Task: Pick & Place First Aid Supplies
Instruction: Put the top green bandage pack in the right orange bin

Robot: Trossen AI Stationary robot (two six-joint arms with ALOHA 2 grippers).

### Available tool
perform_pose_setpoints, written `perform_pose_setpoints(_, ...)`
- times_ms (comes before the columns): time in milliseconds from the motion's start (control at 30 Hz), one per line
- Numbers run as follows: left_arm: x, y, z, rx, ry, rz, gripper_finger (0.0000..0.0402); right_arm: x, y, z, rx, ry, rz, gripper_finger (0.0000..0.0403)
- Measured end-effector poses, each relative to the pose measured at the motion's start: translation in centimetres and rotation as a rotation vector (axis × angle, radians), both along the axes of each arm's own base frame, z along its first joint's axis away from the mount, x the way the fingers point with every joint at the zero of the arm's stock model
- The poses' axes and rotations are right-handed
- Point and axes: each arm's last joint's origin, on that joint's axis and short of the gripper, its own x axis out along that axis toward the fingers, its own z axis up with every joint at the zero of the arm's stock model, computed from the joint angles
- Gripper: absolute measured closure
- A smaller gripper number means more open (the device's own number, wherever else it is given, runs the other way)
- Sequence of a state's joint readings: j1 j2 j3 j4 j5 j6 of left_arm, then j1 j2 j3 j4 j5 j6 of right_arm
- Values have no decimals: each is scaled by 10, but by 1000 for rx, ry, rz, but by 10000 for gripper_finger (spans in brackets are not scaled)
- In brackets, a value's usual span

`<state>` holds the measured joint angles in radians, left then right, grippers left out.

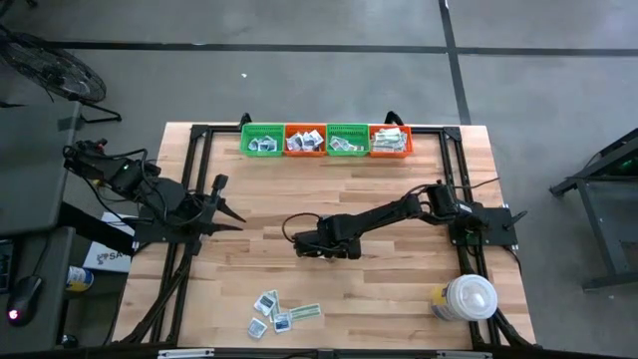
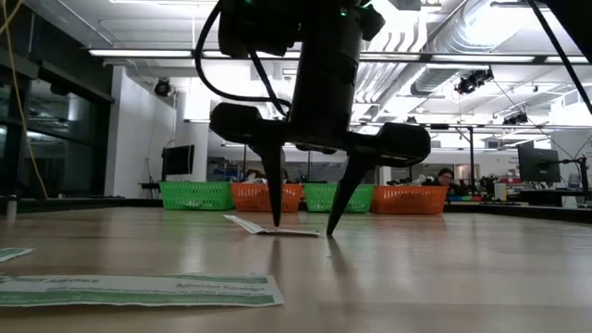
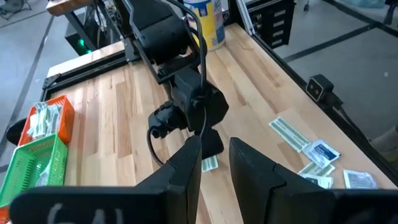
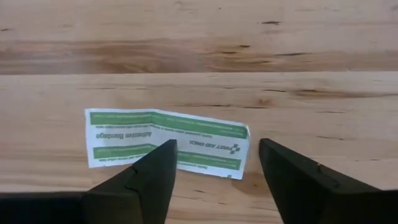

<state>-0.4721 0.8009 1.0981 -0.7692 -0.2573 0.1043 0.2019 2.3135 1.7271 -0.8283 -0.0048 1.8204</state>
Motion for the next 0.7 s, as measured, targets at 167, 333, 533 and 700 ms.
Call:
perform_pose_setpoints(167,0,0,0,3,5,1,321,-2,-1,-2,8,31,-2,220)
perform_pose_setpoints(333,-1,1,-2,12,18,13,321,-4,-1,-3,32,52,28,257)
perform_pose_setpoints(533,-1,1,-2,14,21,14,321,-2,0,-5,62,48,56,251)
perform_pose_setpoints(700,-1,1,-2,15,21,16,321,-2,2,-5,53,38,73,208)
